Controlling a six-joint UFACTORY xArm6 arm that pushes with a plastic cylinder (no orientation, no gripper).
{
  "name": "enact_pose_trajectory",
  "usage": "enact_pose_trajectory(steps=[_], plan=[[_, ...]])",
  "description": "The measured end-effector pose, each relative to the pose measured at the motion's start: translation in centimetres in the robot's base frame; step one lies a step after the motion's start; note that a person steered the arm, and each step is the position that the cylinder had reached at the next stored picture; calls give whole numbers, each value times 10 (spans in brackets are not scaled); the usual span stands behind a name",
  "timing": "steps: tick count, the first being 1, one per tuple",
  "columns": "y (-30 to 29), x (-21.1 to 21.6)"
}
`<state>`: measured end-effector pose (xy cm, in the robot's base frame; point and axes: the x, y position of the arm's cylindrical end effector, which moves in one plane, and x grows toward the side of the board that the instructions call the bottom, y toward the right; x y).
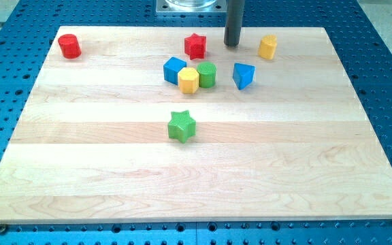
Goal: Move the heart right side of the triangle
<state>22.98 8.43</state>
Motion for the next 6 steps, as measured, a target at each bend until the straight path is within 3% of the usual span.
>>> enact_pose_trajectory(steps=[1, 2, 3, 4, 5, 6], plan=[[40, -1], [63, 31], [96, 18], [98, 63], [44, 124], [-44, 73]])
